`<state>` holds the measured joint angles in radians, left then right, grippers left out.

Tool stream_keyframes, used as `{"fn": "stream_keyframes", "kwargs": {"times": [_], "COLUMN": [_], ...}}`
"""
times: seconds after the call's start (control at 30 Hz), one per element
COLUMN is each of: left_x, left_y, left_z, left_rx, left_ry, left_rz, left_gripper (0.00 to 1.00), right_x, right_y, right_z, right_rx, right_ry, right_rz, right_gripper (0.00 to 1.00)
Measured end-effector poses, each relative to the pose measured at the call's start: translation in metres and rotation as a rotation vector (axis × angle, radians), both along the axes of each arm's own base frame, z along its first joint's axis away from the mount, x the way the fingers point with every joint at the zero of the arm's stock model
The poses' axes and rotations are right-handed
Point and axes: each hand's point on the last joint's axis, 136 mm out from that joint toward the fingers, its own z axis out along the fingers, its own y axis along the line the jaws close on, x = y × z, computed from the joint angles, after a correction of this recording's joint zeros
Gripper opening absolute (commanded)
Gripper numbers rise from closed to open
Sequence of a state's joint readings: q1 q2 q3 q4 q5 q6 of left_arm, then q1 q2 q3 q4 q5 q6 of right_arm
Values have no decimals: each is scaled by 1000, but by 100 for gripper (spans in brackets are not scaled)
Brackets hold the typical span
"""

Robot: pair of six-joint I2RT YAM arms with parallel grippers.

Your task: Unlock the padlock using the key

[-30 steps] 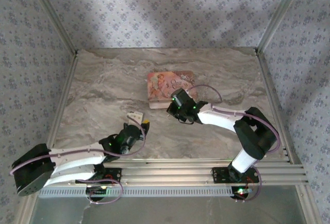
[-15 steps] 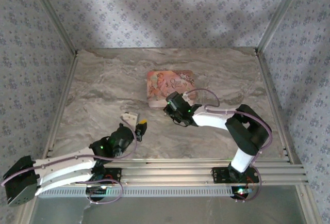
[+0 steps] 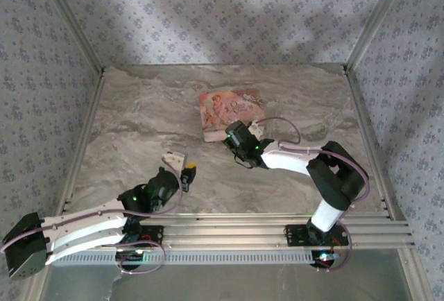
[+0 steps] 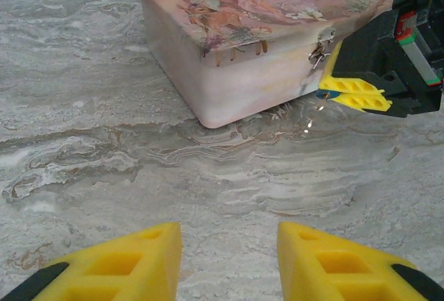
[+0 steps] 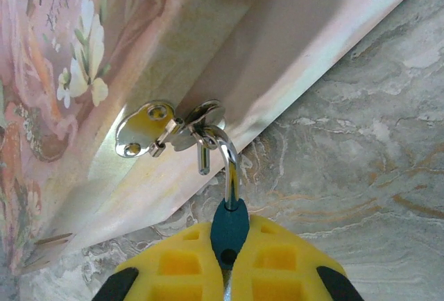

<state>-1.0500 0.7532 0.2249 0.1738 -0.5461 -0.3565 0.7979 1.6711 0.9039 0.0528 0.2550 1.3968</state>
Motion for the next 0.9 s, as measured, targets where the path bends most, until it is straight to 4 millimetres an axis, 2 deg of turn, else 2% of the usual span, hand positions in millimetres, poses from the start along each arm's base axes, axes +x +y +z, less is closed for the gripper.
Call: {"fn": "stream_keyframes", "kwargs": {"times": [0.17, 0.37, 0.43, 0.53, 0.63, 0.77, 0.83, 0.9], "left_x": [0, -2, -2, -2, -3, 3, 11, 24], "left_y": [0, 0, 0, 0, 1, 4, 4, 0], "left_z": [-1, -4, -5, -6, -9, -12, -5, 11], "left_rx": [3, 14, 16, 21, 30, 57, 56, 32], "left_ry": [4, 14, 17, 22, 32, 75, 106, 133], "left_rz": [-3, -9, -11, -14, -17, -20, -27, -34], "left_gripper": [42, 42, 42, 43, 44, 39, 38, 37], "right_x": [1, 13, 14, 8, -5, -15, -17, -19], "right_y": [1, 9, 11, 11, 5, 0, -1, -4], "right_z": [6, 32, 34, 21, -4, -20, -22, -22], "right_rx": [21, 33, 49, 51, 33, 21, 30, 44], "right_ry": [1, -2, -2, 37, 96, 140, 148, 155], "right_rz": [-19, -15, -8, 5, 17, 32, 43, 53], "right_gripper": [0, 0, 0, 0, 0, 0, 0, 0]}}
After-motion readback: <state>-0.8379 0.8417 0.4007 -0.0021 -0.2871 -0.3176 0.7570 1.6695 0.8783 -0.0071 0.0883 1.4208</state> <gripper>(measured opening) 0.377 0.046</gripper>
